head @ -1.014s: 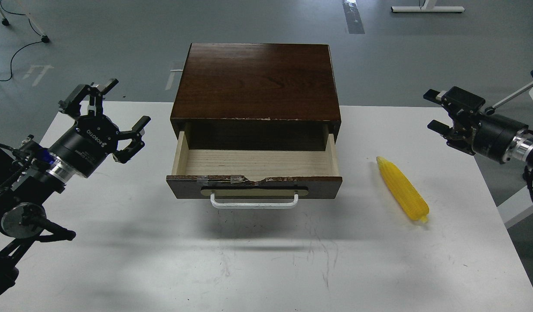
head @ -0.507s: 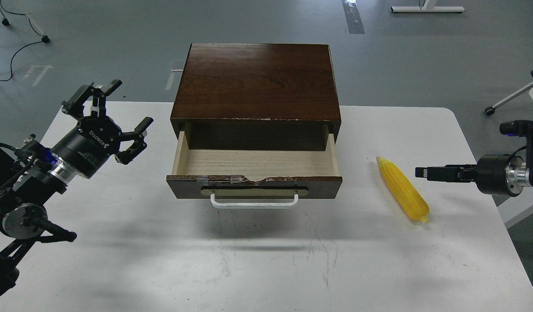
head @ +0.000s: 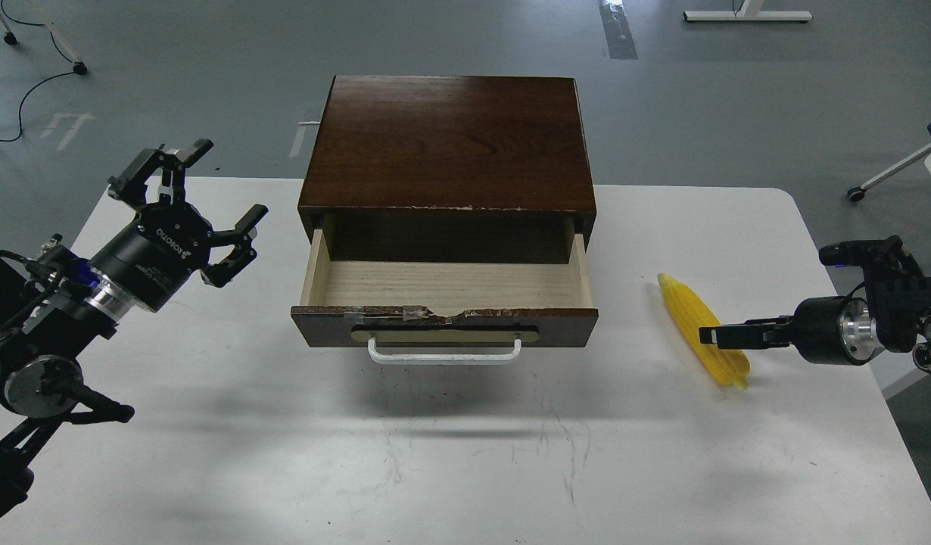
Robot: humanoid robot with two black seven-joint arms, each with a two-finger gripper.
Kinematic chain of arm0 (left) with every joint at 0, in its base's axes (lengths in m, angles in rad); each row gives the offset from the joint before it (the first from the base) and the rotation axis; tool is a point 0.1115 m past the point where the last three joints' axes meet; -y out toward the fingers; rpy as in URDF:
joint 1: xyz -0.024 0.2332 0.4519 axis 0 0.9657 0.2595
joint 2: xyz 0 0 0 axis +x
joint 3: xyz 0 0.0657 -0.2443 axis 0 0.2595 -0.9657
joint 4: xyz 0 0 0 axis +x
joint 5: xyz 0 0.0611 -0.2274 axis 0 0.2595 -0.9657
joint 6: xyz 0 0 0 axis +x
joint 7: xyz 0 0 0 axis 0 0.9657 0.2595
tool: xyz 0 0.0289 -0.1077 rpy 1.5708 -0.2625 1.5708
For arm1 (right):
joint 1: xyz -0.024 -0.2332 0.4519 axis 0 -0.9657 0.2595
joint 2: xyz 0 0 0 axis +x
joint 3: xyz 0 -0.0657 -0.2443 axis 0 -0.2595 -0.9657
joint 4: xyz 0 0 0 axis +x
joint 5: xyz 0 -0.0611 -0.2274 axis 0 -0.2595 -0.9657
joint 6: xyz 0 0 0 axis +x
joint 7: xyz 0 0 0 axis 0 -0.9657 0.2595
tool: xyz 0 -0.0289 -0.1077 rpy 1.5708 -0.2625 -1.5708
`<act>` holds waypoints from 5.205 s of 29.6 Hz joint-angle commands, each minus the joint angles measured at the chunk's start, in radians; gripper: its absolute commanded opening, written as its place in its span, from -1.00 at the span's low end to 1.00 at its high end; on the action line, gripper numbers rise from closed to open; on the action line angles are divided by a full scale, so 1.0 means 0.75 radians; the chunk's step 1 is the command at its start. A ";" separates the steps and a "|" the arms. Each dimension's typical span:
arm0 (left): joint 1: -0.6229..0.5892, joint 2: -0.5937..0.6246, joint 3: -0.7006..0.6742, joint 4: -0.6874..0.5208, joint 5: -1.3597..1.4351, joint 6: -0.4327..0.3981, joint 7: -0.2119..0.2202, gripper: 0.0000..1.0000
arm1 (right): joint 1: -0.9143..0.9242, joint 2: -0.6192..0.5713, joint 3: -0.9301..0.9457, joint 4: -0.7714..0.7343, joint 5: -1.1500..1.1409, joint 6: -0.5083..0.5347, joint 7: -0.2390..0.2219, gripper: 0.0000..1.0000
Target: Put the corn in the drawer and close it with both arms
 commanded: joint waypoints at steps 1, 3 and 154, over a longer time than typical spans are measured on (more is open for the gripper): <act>0.000 0.001 -0.002 0.000 0.000 0.000 0.000 1.00 | 0.000 0.005 -0.009 -0.002 0.002 -0.006 0.000 -0.21; 0.000 0.002 -0.002 0.000 0.000 0.000 0.000 1.00 | 0.000 0.003 -0.011 -0.002 0.000 -0.006 0.000 -0.57; -0.374 -0.127 0.026 -0.695 1.390 0.000 -0.242 1.00 | -0.371 0.281 0.623 0.190 1.698 -0.378 0.000 1.00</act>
